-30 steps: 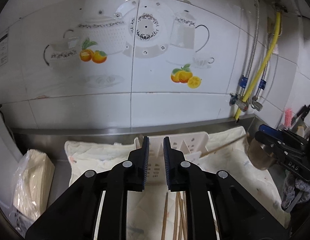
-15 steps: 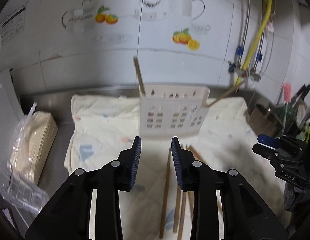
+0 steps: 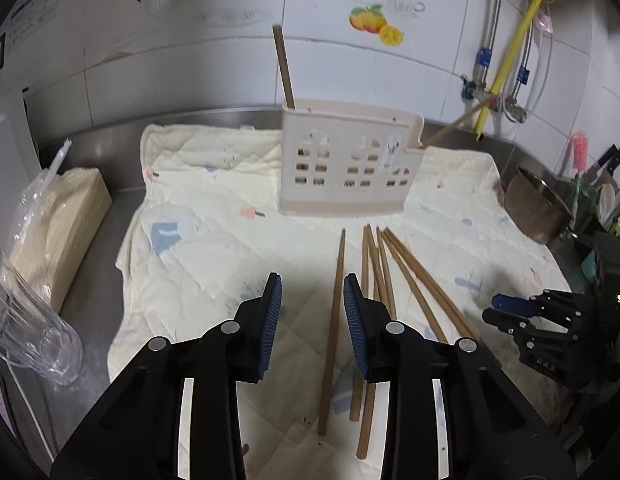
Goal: Organize utensils
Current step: 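Close the left tool on another chopstick while the right tool grasps one too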
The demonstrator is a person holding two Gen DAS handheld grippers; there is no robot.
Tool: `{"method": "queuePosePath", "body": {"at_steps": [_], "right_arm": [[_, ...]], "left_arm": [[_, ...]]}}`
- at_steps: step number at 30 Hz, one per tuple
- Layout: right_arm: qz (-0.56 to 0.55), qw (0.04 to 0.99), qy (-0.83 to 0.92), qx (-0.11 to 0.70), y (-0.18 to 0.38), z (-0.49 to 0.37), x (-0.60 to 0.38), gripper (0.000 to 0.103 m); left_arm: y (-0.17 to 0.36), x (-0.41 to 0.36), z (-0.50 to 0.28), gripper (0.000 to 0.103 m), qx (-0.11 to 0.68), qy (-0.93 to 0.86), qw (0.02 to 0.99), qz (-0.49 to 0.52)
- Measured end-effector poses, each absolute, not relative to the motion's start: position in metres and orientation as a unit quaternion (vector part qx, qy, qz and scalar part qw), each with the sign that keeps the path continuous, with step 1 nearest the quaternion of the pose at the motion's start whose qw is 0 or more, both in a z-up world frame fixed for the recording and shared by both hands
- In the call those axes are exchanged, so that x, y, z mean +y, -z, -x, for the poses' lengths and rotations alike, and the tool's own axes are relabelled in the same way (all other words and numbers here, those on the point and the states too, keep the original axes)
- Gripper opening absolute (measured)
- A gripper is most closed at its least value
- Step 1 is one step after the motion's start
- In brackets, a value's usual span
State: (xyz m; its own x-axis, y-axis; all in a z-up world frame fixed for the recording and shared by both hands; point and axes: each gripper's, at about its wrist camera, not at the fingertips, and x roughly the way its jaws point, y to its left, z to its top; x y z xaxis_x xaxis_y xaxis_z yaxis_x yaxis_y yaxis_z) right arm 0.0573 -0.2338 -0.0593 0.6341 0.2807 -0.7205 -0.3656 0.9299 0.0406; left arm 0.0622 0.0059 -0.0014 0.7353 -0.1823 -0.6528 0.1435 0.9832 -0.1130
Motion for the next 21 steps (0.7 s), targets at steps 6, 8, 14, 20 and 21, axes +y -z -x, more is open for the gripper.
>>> {"method": "queuePosePath", "body": {"at_steps": [6, 8, 14, 20, 21], "right_arm": [[0.052, 0.893, -0.181, 0.409, 0.074, -0.059, -0.233, 0.015], [0.05, 0.89, -0.183, 0.415, 0.078, -0.059, -0.232, 0.013], [0.047, 0.887, -0.187, 0.419, 0.081, -0.058, -0.23, 0.013], [0.05, 0.885, -0.188, 0.424, 0.082, -0.057, -0.227, 0.012], [0.049, 0.884, -0.188, 0.425, 0.083, -0.057, -0.227, 0.012]], "left_arm": [[0.019, 0.004, -0.063, 0.032, 0.376, 0.091, 0.922, 0.029], [0.024, 0.003, -0.063, 0.032, 0.382, 0.092, 0.919, 0.027], [0.036, 0.004, -0.059, 0.032, 0.395, 0.096, 0.913, 0.029], [0.047, 0.005, -0.057, 0.032, 0.41, 0.103, 0.906, 0.034], [0.048, 0.004, -0.057, 0.032, 0.412, 0.106, 0.904, 0.035]]}}
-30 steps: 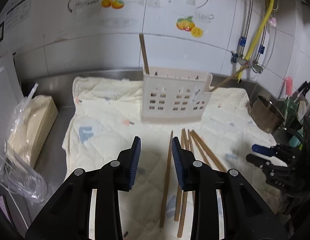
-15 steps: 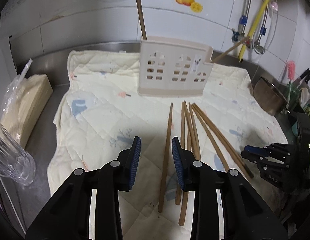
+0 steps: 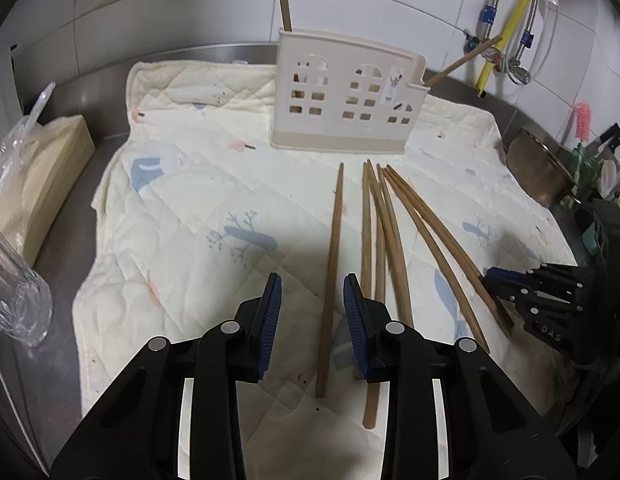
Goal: Organize utensils
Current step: 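Close the left tool on another chopstick while the right tool grasps one too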
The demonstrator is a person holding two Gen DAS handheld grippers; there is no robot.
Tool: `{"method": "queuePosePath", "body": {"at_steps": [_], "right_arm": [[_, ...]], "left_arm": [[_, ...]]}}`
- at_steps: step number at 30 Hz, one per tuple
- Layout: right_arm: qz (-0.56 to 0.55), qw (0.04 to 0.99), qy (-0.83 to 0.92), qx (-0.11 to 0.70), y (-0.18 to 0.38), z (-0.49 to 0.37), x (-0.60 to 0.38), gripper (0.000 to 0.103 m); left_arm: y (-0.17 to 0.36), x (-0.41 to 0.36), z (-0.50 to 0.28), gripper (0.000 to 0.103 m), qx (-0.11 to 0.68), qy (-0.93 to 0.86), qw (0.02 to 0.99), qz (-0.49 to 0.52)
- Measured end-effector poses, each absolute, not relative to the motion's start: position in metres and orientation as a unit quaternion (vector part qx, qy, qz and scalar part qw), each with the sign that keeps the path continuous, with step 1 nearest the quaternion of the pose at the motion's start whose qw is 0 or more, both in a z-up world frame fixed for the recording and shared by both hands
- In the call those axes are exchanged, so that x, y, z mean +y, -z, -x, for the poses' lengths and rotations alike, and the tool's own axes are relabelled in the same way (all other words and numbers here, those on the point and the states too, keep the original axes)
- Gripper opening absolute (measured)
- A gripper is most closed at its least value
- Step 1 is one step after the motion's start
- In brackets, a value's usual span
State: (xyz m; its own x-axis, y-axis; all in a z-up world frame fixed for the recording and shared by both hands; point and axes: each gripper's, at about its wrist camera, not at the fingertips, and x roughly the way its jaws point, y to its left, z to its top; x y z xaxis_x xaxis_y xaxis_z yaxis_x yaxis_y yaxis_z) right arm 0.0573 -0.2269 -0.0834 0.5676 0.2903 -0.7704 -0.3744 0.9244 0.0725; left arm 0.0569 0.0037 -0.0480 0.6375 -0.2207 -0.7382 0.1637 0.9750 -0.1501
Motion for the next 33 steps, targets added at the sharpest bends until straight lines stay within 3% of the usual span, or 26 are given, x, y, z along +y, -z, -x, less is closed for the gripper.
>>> {"method": "queuePosePath", "body": {"at_steps": [6, 13, 21, 24, 33], "right_arm": [[0.046, 0.885, -0.181, 0.426, 0.086, -0.057, -0.229, 0.008], [0.043, 0.887, -0.172, 0.426, 0.086, -0.057, -0.235, 0.007], [0.043, 0.889, -0.17, 0.423, 0.089, -0.056, -0.235, 0.007], [0.047, 0.889, -0.169, 0.423, 0.089, -0.056, -0.235, 0.008], [0.048, 0.897, -0.167, 0.407, 0.079, -0.054, -0.237, 0.007]], "left_arm": [[0.063, -0.009, -0.059, 0.031, 0.428, 0.122, 0.895, 0.027], [0.084, -0.012, -0.068, 0.019, 0.45, 0.12, 0.885, 0.028], [0.091, -0.013, -0.07, 0.014, 0.451, 0.115, 0.885, 0.022], [0.091, -0.019, -0.07, 0.007, 0.448, 0.109, 0.887, -0.001], [0.071, -0.018, -0.066, 0.006, 0.432, 0.12, 0.894, 0.004]]}}
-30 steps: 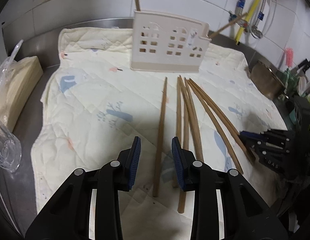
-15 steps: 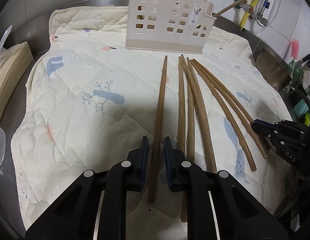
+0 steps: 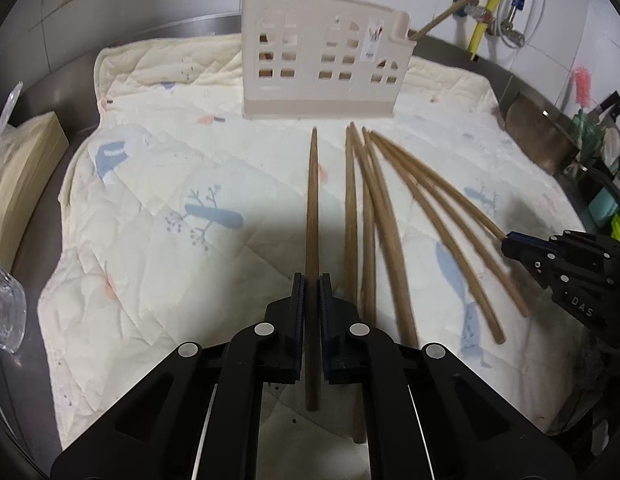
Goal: Organize utensils
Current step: 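Close the left tool on another chopstick while the right tool grasps one too, then raise the left tool's chopstick over the holder while the right tool carries its own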
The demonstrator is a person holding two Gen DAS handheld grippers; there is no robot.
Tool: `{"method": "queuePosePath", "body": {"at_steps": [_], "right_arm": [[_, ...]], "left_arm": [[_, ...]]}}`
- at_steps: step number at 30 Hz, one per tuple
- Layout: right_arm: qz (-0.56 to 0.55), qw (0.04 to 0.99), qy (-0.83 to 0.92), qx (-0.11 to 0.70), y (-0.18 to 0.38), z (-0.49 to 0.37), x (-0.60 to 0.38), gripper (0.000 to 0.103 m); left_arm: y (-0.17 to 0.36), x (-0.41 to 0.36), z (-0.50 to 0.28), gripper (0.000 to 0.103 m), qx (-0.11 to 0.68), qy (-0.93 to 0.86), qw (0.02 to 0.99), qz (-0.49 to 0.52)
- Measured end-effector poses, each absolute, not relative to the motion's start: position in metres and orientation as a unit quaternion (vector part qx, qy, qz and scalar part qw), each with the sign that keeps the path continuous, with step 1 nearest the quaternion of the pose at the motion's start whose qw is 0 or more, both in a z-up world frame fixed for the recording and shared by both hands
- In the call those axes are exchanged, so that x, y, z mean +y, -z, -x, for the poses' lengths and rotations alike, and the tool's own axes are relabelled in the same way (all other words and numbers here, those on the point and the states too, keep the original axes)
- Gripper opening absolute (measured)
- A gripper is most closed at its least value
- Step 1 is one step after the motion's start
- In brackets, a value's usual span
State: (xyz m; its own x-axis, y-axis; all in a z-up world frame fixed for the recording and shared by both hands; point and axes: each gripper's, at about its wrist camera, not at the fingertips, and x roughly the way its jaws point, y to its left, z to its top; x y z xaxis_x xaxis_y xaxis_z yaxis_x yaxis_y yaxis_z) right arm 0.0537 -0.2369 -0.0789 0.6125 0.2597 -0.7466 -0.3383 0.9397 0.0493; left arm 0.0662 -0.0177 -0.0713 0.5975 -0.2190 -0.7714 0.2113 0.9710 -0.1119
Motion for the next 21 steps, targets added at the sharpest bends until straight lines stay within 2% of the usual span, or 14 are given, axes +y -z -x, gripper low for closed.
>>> {"method": "queuePosePath", "body": {"at_steps": [13, 21], "right_arm": [[0.056, 0.934, -0.171, 0.307, -0.002, -0.062, -0.232, 0.007], [0.071, 0.941, -0.182, 0.276, -0.041, -0.083, -0.223, 0.007]], "left_arm": [[0.002, -0.018, -0.074, 0.006, 0.364, 0.133, 0.922, 0.003], [-0.034, -0.02, -0.093, 0.006, 0.341, 0.144, 0.929, 0.001]]}}
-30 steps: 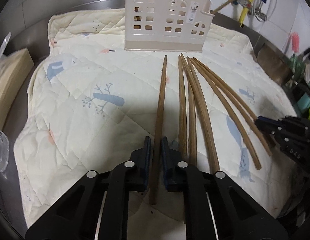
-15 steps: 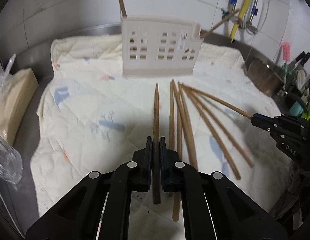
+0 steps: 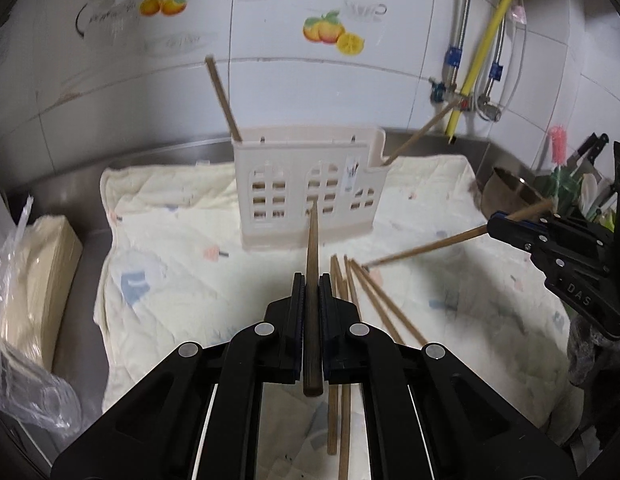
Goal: Organize utensils
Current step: 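Raise the left tool's chopstick over the holder while the right tool carries its own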
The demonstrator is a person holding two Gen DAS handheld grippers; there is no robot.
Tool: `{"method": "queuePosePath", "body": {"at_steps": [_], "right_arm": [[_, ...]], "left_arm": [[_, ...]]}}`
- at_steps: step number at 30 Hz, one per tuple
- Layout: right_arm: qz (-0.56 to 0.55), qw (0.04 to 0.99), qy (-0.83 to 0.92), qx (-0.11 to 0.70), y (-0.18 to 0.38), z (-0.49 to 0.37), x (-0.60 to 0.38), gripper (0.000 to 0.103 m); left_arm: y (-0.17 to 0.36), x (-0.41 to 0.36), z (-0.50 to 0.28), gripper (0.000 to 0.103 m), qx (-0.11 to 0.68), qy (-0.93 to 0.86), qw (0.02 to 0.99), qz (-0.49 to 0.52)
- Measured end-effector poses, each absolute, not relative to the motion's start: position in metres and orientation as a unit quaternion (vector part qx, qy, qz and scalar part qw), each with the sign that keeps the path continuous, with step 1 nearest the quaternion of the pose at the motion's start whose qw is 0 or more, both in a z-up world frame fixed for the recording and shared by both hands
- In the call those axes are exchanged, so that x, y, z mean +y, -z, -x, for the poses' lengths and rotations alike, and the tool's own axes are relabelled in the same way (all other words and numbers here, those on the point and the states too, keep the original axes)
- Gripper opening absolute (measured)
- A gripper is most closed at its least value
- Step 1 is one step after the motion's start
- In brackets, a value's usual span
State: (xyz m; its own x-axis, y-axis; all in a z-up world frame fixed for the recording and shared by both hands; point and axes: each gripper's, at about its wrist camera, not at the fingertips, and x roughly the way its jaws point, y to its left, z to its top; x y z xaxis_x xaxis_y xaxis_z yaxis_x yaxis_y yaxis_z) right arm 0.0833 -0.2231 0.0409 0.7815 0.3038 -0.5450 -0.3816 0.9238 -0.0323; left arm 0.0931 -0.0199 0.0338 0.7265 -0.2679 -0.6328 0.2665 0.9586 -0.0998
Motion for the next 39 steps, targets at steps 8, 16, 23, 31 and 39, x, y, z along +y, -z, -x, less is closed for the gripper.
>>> {"method": "queuePosePath", "body": {"at_steps": [8, 16, 23, 31, 39], "right_arm": [[0.071, 0.942, -0.19, 0.266, -0.062, -0.094, -0.222, 0.006], [0.069, 0.947, -0.193, 0.247, -0.087, -0.101, -0.227, 0.006], [0.067, 0.951, -0.198, 0.227, -0.108, -0.103, -0.228, 0.006], [0.069, 0.96, -0.191, 0.193, -0.144, -0.113, -0.231, 0.006], [0.058, 0.967, -0.183, 0.165, -0.17, -0.136, -0.229, 0.006]], "left_arm": [[-0.053, -0.019, -0.099, 0.006, 0.329, 0.146, 0.933, 0.0], [-0.078, -0.015, -0.104, 0.006, 0.32, 0.148, 0.936, -0.01], [-0.101, -0.015, -0.101, 0.006, 0.309, 0.159, 0.938, -0.015], [-0.149, -0.008, -0.092, 0.006, 0.269, 0.156, 0.95, -0.037], [-0.169, -0.006, -0.119, 0.006, 0.288, 0.14, 0.945, -0.067]]}}
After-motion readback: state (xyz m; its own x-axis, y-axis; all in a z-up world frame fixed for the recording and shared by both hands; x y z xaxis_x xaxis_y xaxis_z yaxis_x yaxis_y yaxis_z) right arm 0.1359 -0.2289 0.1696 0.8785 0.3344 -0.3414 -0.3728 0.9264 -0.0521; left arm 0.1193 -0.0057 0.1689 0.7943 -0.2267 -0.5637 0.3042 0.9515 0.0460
